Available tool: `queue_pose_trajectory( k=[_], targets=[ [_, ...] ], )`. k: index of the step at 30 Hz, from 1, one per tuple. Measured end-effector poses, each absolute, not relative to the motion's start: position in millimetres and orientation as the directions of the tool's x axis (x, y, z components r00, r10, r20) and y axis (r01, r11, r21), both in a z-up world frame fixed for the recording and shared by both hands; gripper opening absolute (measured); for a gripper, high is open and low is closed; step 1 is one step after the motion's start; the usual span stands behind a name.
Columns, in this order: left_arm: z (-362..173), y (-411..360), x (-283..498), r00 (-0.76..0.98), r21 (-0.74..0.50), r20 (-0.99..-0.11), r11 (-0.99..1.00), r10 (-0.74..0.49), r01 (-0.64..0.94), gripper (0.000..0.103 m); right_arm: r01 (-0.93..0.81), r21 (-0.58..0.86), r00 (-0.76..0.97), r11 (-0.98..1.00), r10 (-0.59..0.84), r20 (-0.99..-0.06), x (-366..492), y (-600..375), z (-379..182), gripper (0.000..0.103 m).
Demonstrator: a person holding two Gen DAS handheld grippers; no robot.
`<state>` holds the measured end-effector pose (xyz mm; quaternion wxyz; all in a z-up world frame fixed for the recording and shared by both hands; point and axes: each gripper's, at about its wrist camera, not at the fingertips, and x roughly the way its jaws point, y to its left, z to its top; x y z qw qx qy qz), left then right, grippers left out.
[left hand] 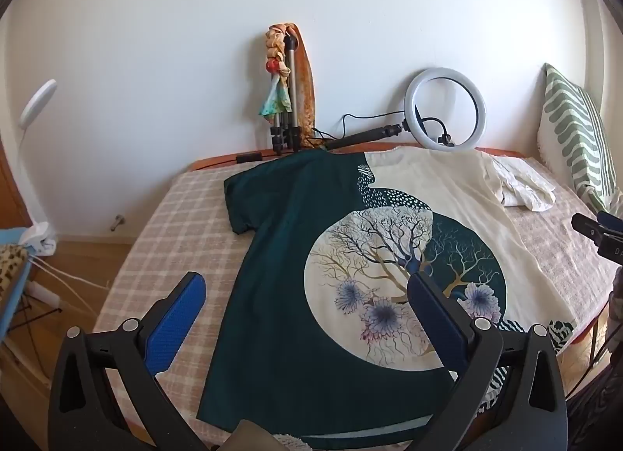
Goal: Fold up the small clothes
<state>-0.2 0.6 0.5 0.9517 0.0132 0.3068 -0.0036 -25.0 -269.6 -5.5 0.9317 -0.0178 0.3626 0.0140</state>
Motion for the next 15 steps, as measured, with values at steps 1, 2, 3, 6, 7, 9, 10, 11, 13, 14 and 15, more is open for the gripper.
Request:
queue_pose_trajectory(
  k=[1, 2, 3, 6, 7, 9, 10, 11, 13, 14, 15],
  targets=[
    [0.9, 0.9, -0.3, 0.813, 0.023, -0.582, 1.000, 0.000, 0.016, 0.103, -0.041, -0.011, 0.729, 0.999, 0.022, -0.684, -24.1, -270.6, -5.8, 0.103],
    [1.4, 1.2, -0.4, 0.815, 0.024, -0.580, 1.000, 0.001, 0.015, 0.103, -0.042, -0.012, 0.729, 0.999, 0.023, -0.684, -24.2, -270.8, -5.7, 0.103],
    [2.0, 1.6, -0.6, 0.817, 0.028, -0.576, 1.000, 0.005, 0.014, 0.103, -0.044, -0.012, 0.730, 0.999, 0.024, -0.683, -24.3, -271.0, -5.6, 0.103],
    [4.0, -2.4, -1.0, 0.820, 0.027, -0.573, 1.000, 0.007, 0.010, 0.103, -0.042, -0.011, 0.728, 0.999, 0.023, -0.685, -24.1, -270.8, -5.6, 0.103],
    [4.3, -1.7, -0.4, 0.819, 0.025, -0.573, 1.000, 0.007, 0.008, 0.103, -0.043, -0.011, 0.727, 0.999, 0.024, -0.686, -24.1, -270.9, -5.7, 0.103],
    [5.5, -0.1, -1.0, 0.821, 0.021, -0.571, 1.000, 0.004, 0.009, 0.103, -0.044, -0.013, 0.727, 0.999, 0.023, -0.686, -25.6, -274.4, -6.6, 0.103],
    [5.7, 0.5, -0.5, 0.821, 0.020, -0.572, 1.000, 0.005, 0.008, 0.103, -0.045, -0.014, 0.727, 0.999, 0.023, -0.686, -23.1, -272.7, -5.7, 0.103],
    [8.2, -2.1, -2.0, 0.822, 0.025, -0.569, 1.000, 0.009, 0.006, 0.103, -0.046, -0.015, 0.727, 0.999, 0.023, -0.686, -23.2, -273.2, -5.6, 0.103],
    [8.8, -1.4, -2.2, 0.824, 0.026, -0.566, 1.000, 0.009, 0.007, 0.103, -0.046, -0.014, 0.727, 0.999, 0.024, -0.686, -23.2, -274.6, -5.3, 0.103],
    [9.3, -1.5, -2.0, 0.824, 0.026, -0.566, 1.000, 0.010, 0.006, 0.103, -0.046, -0.013, 0.727, 0.999, 0.024, -0.687, -23.1, -275.5, -5.2, 0.103],
    [9.2, -1.2, -2.3, 0.825, 0.025, -0.566, 1.000, 0.009, 0.006, 0.103, -0.046, -0.012, 0.726, 0.999, 0.025, -0.687, -23.0, -276.4, -5.1, 0.103]
  ],
)
